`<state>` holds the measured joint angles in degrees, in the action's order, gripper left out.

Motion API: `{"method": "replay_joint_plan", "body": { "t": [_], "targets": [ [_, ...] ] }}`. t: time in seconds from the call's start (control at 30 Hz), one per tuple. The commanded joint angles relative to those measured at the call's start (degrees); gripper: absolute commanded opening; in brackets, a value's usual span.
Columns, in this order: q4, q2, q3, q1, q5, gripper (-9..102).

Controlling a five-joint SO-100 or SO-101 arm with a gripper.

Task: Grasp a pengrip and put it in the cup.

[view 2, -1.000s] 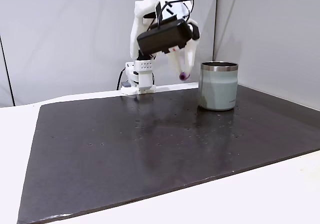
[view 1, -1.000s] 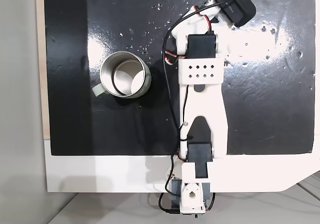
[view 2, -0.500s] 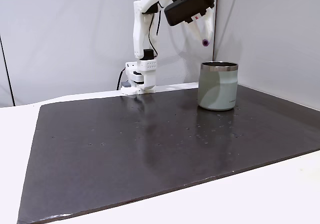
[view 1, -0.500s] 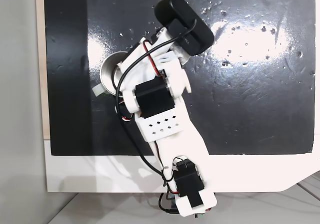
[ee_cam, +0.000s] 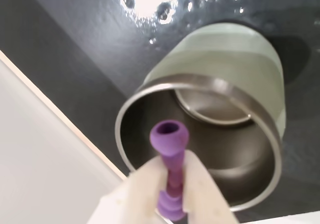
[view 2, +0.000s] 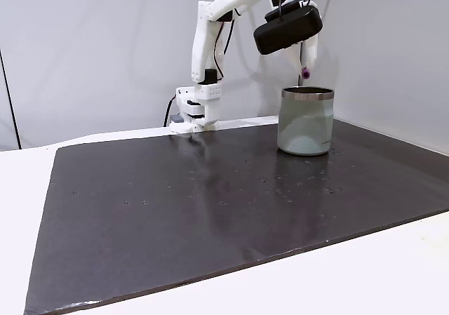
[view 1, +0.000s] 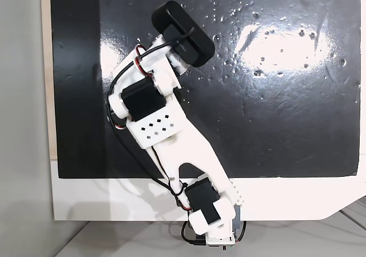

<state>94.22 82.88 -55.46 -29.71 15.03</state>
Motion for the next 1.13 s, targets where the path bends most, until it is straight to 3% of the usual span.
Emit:
{"method": "replay_joint_plan", "body": {
  "t": [0.0,0.1,0.2,0.3,1.1],
  "targets": [
    [0.5,0.4,3.6,-0.7,-1.0,0],
    [1.1,0.5,3.6,-1.4,-1.1,2],
    [2.7,0.6,3.6,-2.3,-0.3,17],
    [3.6,1.1,3.6,-2.8,0.0,24],
    [5.0,4.1,3.6,-3.2,0.5,24]
  ]
}}
